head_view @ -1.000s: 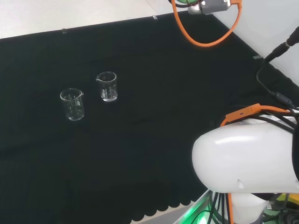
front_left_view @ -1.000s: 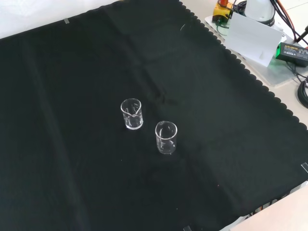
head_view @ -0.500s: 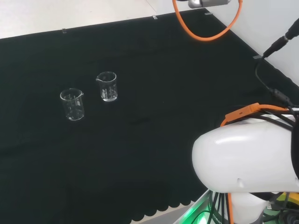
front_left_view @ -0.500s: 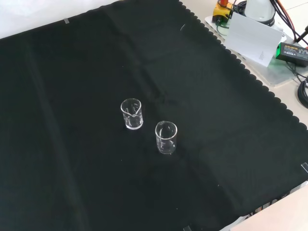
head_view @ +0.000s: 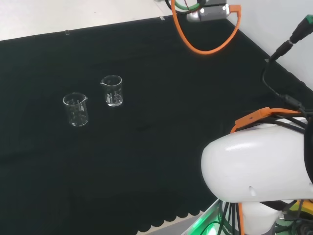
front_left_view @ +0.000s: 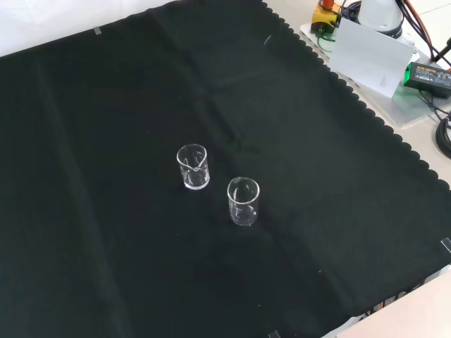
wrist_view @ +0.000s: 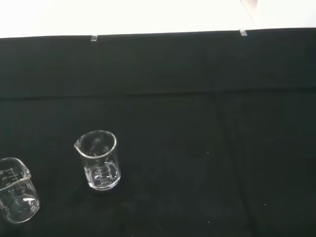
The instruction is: Pick up the beaker on the right.
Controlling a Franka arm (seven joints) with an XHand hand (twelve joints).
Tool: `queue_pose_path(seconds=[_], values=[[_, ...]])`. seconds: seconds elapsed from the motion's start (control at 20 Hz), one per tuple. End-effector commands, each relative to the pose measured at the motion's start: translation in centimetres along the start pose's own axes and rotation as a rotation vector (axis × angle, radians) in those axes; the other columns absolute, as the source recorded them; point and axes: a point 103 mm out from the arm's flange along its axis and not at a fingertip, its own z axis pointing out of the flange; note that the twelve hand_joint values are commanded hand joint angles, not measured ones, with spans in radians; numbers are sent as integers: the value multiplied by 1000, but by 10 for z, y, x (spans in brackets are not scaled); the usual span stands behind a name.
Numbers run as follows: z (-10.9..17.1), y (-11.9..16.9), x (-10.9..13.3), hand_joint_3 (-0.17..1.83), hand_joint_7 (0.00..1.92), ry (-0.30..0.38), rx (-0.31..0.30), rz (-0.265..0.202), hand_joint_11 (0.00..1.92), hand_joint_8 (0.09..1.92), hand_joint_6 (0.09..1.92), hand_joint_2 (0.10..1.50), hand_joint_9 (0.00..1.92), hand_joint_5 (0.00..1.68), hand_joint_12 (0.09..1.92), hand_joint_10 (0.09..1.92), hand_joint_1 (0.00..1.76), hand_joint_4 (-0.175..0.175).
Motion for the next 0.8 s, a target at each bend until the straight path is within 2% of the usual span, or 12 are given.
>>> queue_pose_path(seconds=[0.05, 0.4, 0.8], values=[[38, 22, -4, 137, 271, 63, 8, -22, 0, 87, 87, 1227, 383, 225, 953, 87, 378, -25], [86, 71, -20, 133, 267, 109, 11, -97, 0, 87, 87, 1202, 381, 226, 942, 87, 406, -26], [140, 118, -43, 131, 265, 183, 30, -134, 0, 87, 87, 1181, 381, 222, 933, 87, 429, -28]])
